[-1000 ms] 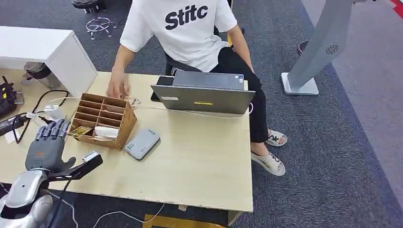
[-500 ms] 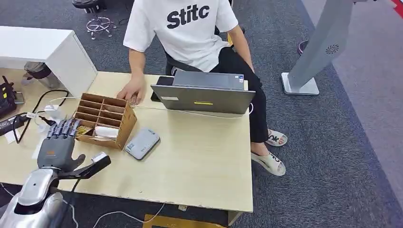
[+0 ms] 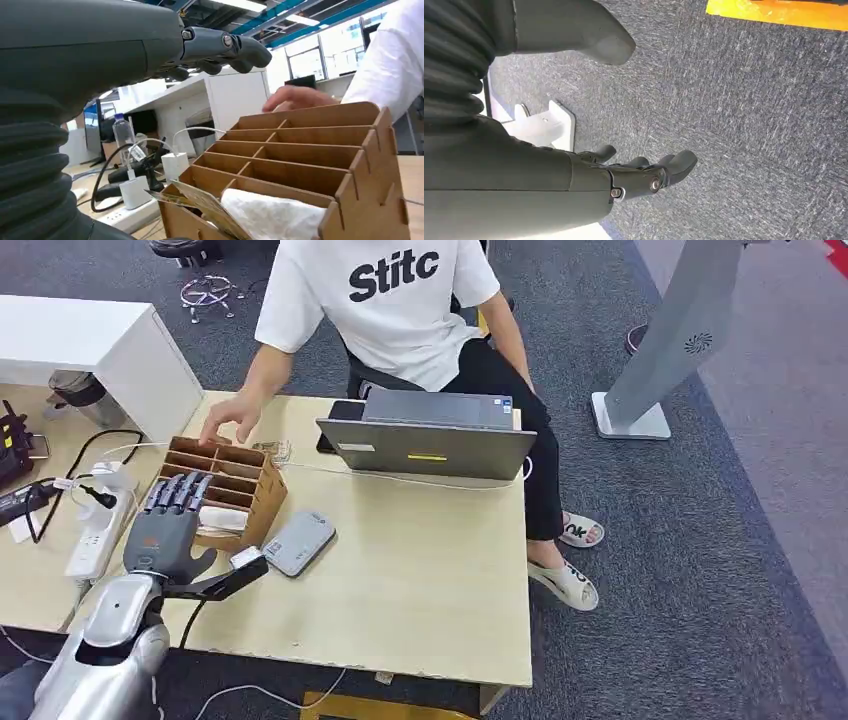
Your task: Pass the card to the sensor for recognition and then transmit it.
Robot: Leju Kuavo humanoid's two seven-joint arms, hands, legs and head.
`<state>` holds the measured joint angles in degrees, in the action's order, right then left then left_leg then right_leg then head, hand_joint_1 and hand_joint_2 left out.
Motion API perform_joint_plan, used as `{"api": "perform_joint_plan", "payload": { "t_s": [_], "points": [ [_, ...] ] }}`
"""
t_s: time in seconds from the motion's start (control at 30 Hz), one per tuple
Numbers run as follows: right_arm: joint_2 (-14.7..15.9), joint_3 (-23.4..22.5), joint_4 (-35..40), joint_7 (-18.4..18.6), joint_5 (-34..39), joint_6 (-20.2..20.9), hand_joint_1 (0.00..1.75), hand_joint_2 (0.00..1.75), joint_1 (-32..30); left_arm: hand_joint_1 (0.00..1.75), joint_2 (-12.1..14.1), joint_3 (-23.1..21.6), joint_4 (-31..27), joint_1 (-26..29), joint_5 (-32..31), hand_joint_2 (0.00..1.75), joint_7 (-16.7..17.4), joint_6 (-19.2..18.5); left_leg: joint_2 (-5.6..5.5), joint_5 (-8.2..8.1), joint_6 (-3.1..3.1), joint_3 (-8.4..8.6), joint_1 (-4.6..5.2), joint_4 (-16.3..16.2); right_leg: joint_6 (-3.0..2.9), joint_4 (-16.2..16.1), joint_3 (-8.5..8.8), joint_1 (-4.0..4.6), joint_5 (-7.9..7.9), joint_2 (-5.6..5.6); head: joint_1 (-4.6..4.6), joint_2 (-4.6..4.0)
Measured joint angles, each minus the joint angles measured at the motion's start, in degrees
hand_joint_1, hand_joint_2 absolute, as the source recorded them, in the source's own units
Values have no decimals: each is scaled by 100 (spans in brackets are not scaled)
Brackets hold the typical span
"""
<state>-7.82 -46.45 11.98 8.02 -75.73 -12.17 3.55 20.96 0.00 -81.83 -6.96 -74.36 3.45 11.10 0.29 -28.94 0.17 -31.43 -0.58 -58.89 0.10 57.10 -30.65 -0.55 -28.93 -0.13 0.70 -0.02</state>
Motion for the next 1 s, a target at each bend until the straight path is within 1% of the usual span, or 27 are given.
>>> {"api": "perform_joint_plan", "payload": {
  "t_s": [0.1,0.23,0.3,0.57,0.6,0.63,0.67,0.73,0.77,1.0],
  "points": [
    [0,0,0,0,-2,-2,0,175,2,0,-26,-50,57,-50,50,175,4,-55,0,0,0,0,0,0,0,0,0,0,0,0,0,0],
    [0,0,0,4,-9,0,0,175,1,0,-35,-129,155,-131,234,175,61,-343,0,0,0,0,-1,0,0,1,0,0,0,0,0,0],
    [0,0,0,13,-11,2,0,175,1,0,-33,-142,194,-147,275,175,66,-404,0,0,0,0,-1,0,0,1,0,0,0,0,-2,0],
    [0,0,0,11,-22,0,0,175,2,0,-17,-219,291,-199,348,175,133,-455,-1,0,0,-3,0,0,0,1,0,0,0,0,-2,0],
    [0,0,0,9,-28,-2,0,175,2,26,-17,-221,295,-202,354,175,138,-455,-1,0,0,-3,0,0,0,1,0,0,0,0,0,0],
    [0,0,0,9,-28,-4,0,175,1,26,-17,-221,295,-203,354,175,142,-455,-1,0,0,-3,0,0,0,0,0,0,0,0,0,0],
    [0,0,0,9,-31,-9,0,175,0,147,-17,-223,295,-203,358,175,142,-455,-1,0,0,-3,0,0,0,0,-1,0,0,0,0,0],
    [0,0,0,4,-31,-11,0,175,1,171,-17,-225,295,-203,363,175,142,-457,0,0,0,-2,0,0,0,0,0,0,0,0,0,0],
    [-2,0,0,2,-33,-15,0,175,1,175,-17,-227,295,-203,363,175,142,-457,-1,0,0,-2,0,0,0,0,0,0,0,0,0,0],
    [-2,0,0,4,-33,-17,0,175,1,175,-20,-236,295,-202,374,175,142,-461,-1,0,0,-3,0,0,0,0,-1,0,0,0,0,0]
  ]
}}
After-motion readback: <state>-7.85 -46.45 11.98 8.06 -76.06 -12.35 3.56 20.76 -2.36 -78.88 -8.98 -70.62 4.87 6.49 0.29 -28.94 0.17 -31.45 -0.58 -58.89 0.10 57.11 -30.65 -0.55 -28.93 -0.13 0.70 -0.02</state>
